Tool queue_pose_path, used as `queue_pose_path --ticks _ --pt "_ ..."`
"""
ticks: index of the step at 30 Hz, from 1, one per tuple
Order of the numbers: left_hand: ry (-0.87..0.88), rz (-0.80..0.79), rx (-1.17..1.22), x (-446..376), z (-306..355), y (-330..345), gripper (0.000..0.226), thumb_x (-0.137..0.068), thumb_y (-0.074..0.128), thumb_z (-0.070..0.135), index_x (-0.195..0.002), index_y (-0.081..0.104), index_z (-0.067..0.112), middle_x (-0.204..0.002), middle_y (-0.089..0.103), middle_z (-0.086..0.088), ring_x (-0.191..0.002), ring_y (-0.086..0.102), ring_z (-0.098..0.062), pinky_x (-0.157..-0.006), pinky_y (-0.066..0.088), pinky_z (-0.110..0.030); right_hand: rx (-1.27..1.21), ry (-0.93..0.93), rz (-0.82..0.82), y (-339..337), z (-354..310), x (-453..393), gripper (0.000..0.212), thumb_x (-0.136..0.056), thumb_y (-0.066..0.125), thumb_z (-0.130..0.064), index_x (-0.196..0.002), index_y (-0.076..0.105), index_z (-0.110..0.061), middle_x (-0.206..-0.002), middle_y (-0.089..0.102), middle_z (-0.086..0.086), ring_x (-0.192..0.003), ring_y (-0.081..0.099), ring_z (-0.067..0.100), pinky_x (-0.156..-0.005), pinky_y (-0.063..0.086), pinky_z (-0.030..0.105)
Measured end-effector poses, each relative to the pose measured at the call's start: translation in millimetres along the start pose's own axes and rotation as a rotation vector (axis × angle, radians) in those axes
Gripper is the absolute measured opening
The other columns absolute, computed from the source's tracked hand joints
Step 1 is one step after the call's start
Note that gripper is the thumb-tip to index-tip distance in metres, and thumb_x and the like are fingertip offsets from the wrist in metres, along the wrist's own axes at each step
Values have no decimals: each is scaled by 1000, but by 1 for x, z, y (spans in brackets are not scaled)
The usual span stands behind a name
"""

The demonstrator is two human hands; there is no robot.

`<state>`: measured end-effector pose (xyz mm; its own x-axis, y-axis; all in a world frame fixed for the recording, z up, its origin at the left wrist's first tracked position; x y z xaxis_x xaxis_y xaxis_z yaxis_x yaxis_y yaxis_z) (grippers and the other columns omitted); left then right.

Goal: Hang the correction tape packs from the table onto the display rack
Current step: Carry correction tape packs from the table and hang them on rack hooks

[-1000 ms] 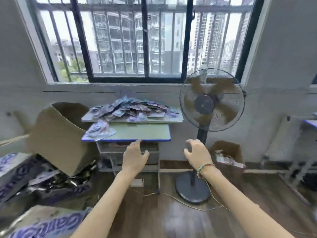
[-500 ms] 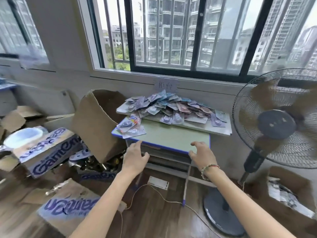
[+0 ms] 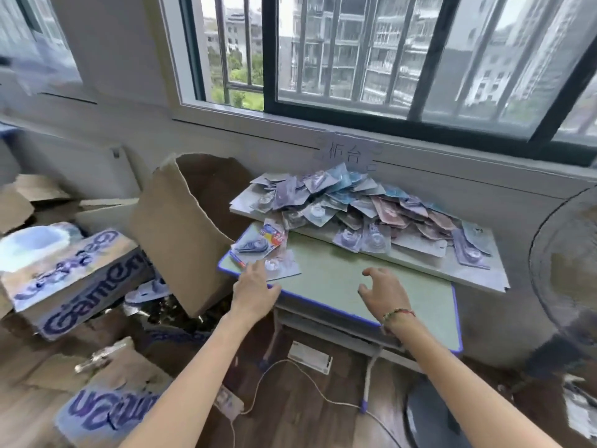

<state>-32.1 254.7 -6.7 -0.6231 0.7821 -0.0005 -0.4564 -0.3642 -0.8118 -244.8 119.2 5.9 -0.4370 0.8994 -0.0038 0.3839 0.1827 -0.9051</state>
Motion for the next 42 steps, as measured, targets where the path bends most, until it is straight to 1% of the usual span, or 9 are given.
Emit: queue_pose_path --ticks 8,11,15,22,24,27,30,36,42 --pt "-101 -40 46 -83 -66 3 66 -89 60 22 -146 31 8 -144 39 -14 -132 38 -30 -104 36 -46 4 36 -144 82 -44 -70 40 -95 51 -29 -131 52 -11 -134 50 8 -123 46 24 -98 39 30" --pt "-119 -20 74 -111 -88 8 62 -83 62 20 -139 40 10 -136 47 -14 -129 37 -31 -101 39 -50 -6 31 -202 110 -59 -93 42 -94 52 -32 -131 51 -11 -133 50 8 -122 47 24 -98 40 31" --pt "-173 -6 67 -139 -111 19 55 -80 62 19 -131 46 7 -126 52 -12 -120 43 -33 -96 43 -50 11 -31 -279 146 -82 -123 45 -93 54 -37 -130 51 -12 -130 51 9 -121 46 26 -96 40 34" --pt "-242 2 87 -168 -118 24 64 -87 64 14 -143 35 4 -141 39 -16 -135 34 -32 -108 30 -40 60 -202 -342 193 -123 -167 57 -86 60 -48 -133 48 -19 -126 52 10 -116 47 29 -92 39 35" --pt "-231 -9 77 -178 -122 29 64 -85 64 15 -142 37 6 -139 42 -15 -133 35 -34 -108 32 -43 96 -229 -367 204 -127 -171 59 -83 62 -48 -133 47 -21 -127 51 8 -117 46 27 -92 38 34" --pt "-210 -50 52 -194 -129 38 65 -80 65 17 -140 39 8 -135 45 -12 -129 38 -33 -105 36 -45 158 -261 -363 213 -124 -175 57 -82 62 -47 -132 47 -22 -126 49 7 -116 45 26 -90 37 34" --pt "-135 -84 29 -213 -115 43 72 -85 67 20 -146 31 7 -145 35 -11 -135 32 -32 -110 31 -41 177 -282 -360 214 -120 -185 54 -84 62 -44 -131 48 -20 -124 49 8 -115 45 28 -90 37 36" --pt "-70 -194 -79 -244 -108 63 79 -86 67 35 -149 24 14 -151 28 -7 -138 27 -28 -112 26 -40 229 -292 -390 205 -102 -193 50 -86 61 -38 -130 46 -20 -127 46 6 -117 42 26 -90 36 33" --pt "-10 -268 -241 -246 -109 86 98 -76 70 58 -150 20 18 -155 22 -7 -141 18 -29 -116 18 -44 243 -228 -447 176 -58 -196 54 -86 62 -29 -137 44 -31 -133 43 4 -122 41 25 -98 35 31"
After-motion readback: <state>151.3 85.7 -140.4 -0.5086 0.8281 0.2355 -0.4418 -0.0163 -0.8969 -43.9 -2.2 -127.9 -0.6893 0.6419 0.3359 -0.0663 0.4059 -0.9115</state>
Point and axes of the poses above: each hand's wrist, its own x-axis away from the middle knuckle, its own y-axis out of the palm, z = x × y, the point moved 5 cm from there along -x, towards the middle knuckle
